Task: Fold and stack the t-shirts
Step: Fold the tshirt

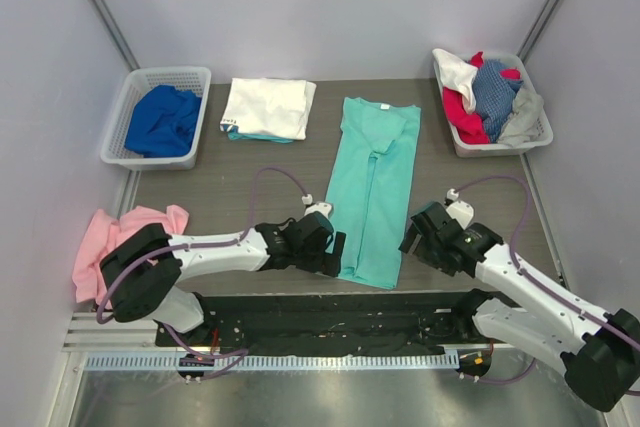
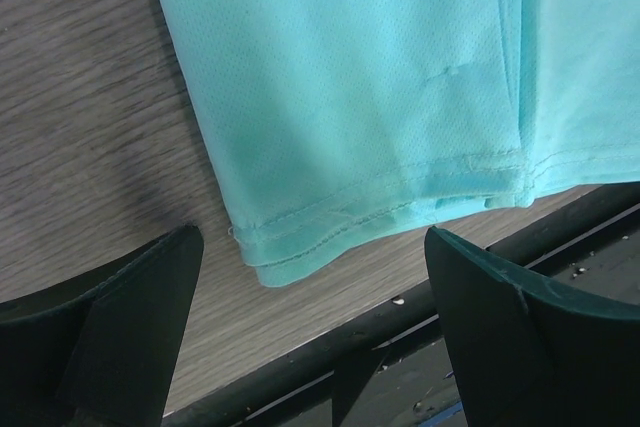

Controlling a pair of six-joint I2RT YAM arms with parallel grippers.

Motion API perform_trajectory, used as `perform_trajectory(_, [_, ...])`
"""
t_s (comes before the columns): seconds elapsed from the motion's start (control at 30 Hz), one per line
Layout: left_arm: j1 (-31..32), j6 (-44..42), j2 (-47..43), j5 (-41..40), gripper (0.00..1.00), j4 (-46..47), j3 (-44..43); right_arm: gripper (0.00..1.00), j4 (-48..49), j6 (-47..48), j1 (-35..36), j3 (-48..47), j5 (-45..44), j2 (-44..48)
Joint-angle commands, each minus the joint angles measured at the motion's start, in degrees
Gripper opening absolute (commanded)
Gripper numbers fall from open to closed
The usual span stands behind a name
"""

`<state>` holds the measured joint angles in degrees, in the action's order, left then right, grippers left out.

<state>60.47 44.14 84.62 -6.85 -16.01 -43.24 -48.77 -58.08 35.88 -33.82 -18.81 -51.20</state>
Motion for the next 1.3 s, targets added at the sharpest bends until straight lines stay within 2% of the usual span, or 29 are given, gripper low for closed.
perform_trajectory(0.0, [0.70,2.00,0.63,0.87,1.00,3.79,1.41,0.84,1.31,-4.32,0.51,1.82,4.91,2.68])
perform_trajectory(0.13, [1.14,2.53,1.86,1.49,0.98,4.58,1.06,0.84,2.28,-6.68,2.79,3.15,7.73,3.47])
perform_trajectory(0.3, [2.55,3.76,1.69,1.40,0.91,4.76,1.49,0.77,3.86,-10.81,7.44,4.73,8.61,4.09])
perform_trajectory(0.4, [2.81,4.02,1.34,1.58,0.86,4.59,1.58,0.68,6.58,-14.06,9.99,6.22,9.58,3.56])
perform_trajectory(0.43, [2.90,4.11,1.25,1.67,0.84,4.50,1.58,0.62,8.24,-14.68,10.78,6.66,10.10,3.56])
perform_trajectory(0.53, [3.16,4.11,0.99,1.67,0.82,4.32,1.58,0.54,9.31,-16.97,13.42,7.37,9.85,2.69])
perform_trajectory(0.63, [3.52,4.29,0.28,1.49,0.81,3.97,1.67,0.52,8.17,-18.90,15.53,7.28,8.79,2.33])
perform_trajectory(0.8, [4.66,4.99,-0.77,0.97,0.79,3.36,2.55,0.52,5.36,-21.80,18.26,7.63,5.80,2.95])
perform_trajectory(0.93, [5.27,5.78,-1.30,0.52,0.79,3.35,3.25,0.61,2.29,-22.77,18.44,6.76,2.91,3.83])
perform_trajectory(1.27, [5.54,6.05,-0.60,-0.44,0.77,3.53,3.08,0.62,-0.36,-22.25,18.44,5.96,-2.46,2.95])
